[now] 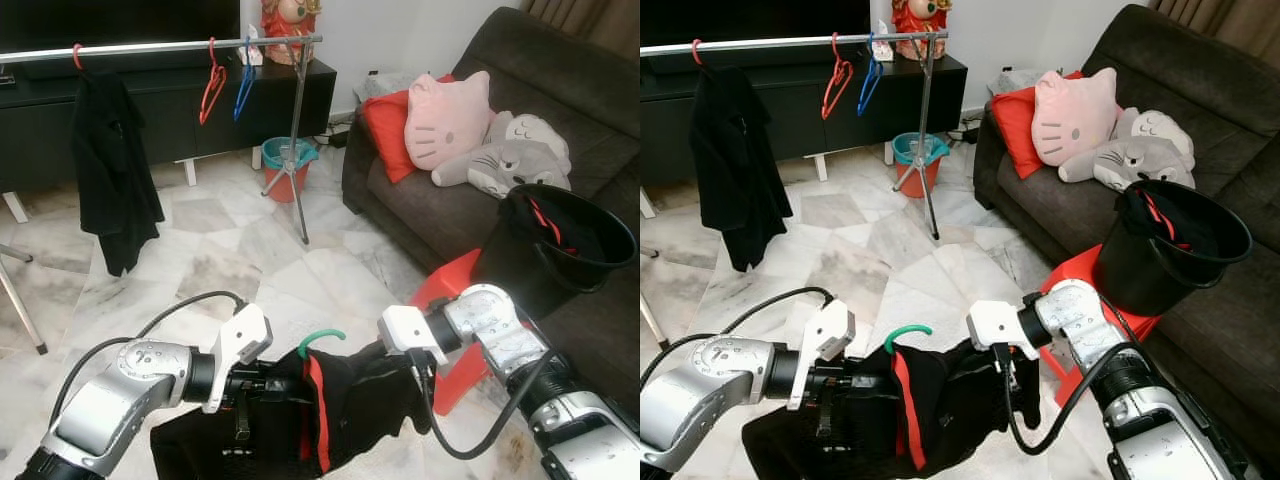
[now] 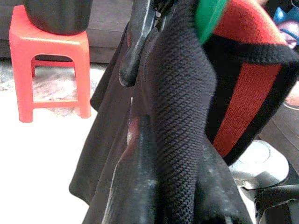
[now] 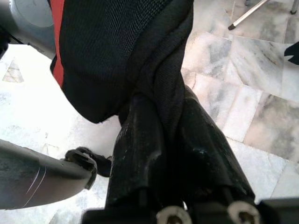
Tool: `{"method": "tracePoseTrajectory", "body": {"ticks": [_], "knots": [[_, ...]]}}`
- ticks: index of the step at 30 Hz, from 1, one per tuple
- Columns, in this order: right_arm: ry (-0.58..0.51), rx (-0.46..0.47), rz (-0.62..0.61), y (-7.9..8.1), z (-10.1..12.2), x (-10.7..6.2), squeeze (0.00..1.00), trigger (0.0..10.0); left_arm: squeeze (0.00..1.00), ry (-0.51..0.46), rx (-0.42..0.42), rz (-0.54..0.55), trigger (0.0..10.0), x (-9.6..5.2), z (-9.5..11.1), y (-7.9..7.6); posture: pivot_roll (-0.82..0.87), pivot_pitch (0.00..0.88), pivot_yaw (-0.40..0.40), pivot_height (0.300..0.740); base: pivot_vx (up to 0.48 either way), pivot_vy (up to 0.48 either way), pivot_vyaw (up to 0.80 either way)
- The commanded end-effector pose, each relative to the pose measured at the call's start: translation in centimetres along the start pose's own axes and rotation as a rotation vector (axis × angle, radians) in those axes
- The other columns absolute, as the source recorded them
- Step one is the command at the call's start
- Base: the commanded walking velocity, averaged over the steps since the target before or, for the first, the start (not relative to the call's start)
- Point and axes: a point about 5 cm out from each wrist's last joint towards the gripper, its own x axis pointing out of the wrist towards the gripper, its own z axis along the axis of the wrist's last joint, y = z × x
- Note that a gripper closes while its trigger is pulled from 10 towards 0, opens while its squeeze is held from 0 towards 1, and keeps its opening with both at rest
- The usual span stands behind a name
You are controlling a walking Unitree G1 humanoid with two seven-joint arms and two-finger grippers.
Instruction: Hang hanger
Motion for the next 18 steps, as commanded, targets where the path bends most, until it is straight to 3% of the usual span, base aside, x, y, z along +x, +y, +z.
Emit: {"method": "tracePoseTrajectory", "body": {"ticks": [1, 14, 15, 16, 18], "knots": [[-0.001, -0.034, -0.023, -0.71, 0.78, -0.44, 0.0, 10.0, 0.0, 0.008, -0.011, -0.02, 0.0, 0.08, 0.03, -0.01, 0.23, 0.0, -0.172, 0.74, 0.0, 0.0, 0.0], [0.011, -0.015, -0.021, -0.65, 0.55, -0.44, 0.0, 10.0, 0.0, 0.011, -0.009, -0.026, 0.0, 0.12, 0.1, 0.02, 0.22, 0.0, -0.17, 0.74, 0.0, 0.0, 0.0], [0.012, -0.014, -0.021, -0.65, 0.55, -0.44, 0.87, 10.0, 0.0, 0.011, -0.01, -0.026, 0.0, 0.11, 0.1, 0.02, 0.23, 0.0, -0.17, 0.74, 0.0, 0.0, 0.0], [0.015, -0.012, -0.019, -0.65, 0.52, -0.45, 1.0, 10.0, 0.0, 0.01, -0.011, -0.025, 0.0, 0.09, 0.08, 0.02, 0.23, 0.0, -0.17, 0.74, 0.0, 0.0, 0.0], [0.017, -0.011, -0.016, -0.64, 0.5, -0.46, 1.0, 10.0, 0.0, 0.01, -0.012, -0.024, 0.0, 0.08, 0.05, 0.02, 0.23, 0.0, -0.17, 0.74, 0.0, 0.0, 0.0]]}}
